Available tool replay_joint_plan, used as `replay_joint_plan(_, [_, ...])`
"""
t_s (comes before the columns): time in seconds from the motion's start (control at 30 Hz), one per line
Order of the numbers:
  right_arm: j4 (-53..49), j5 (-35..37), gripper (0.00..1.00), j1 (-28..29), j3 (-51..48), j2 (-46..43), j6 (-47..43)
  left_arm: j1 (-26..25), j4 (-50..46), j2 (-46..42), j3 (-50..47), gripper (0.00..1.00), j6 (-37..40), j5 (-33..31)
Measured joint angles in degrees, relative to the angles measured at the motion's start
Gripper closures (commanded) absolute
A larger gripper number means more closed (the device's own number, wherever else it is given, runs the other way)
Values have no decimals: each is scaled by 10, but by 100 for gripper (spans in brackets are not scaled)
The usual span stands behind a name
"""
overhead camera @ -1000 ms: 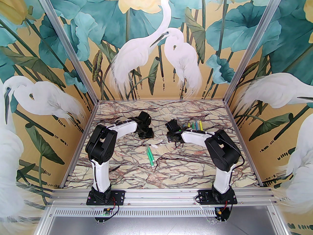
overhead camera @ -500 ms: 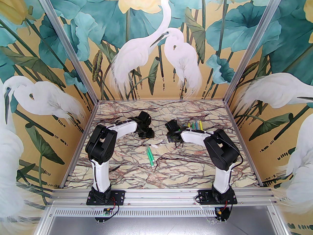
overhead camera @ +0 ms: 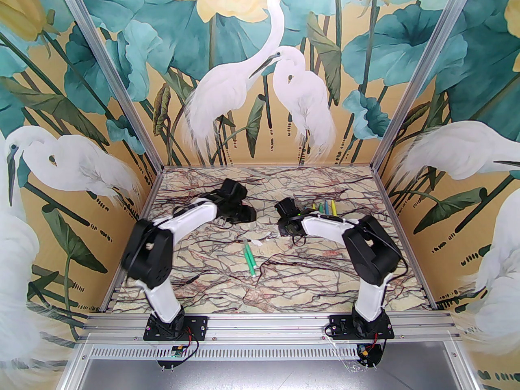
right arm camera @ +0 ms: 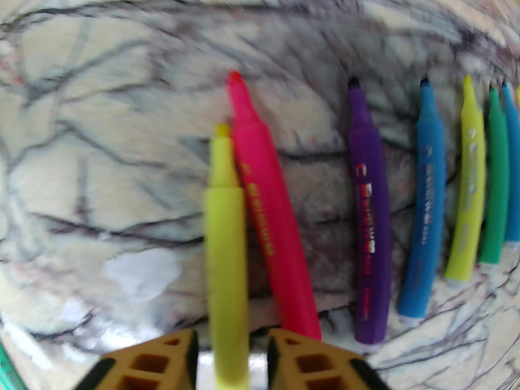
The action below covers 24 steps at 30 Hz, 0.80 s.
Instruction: Open the pen caps
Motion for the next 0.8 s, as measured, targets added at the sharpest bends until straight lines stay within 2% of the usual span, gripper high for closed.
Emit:
replay_joint_plan(0.23, [-23,-29,54,57,23,-38,-52,64,52,-120,-134,28,1,-7])
replay_joint_plan(0.47, [-58,-70,53,108,70,-10,-75,77,98,-227,-246,17,3,-48])
replay_joint_plan(0.63, [-91,-108,53,132,110,34,-88,79,130,-286,-294,16,2,-71])
replay_joint_plan(0.8, [-124,-127,53,153,139,66,-90,80,151,-308,-319,16,2,-89])
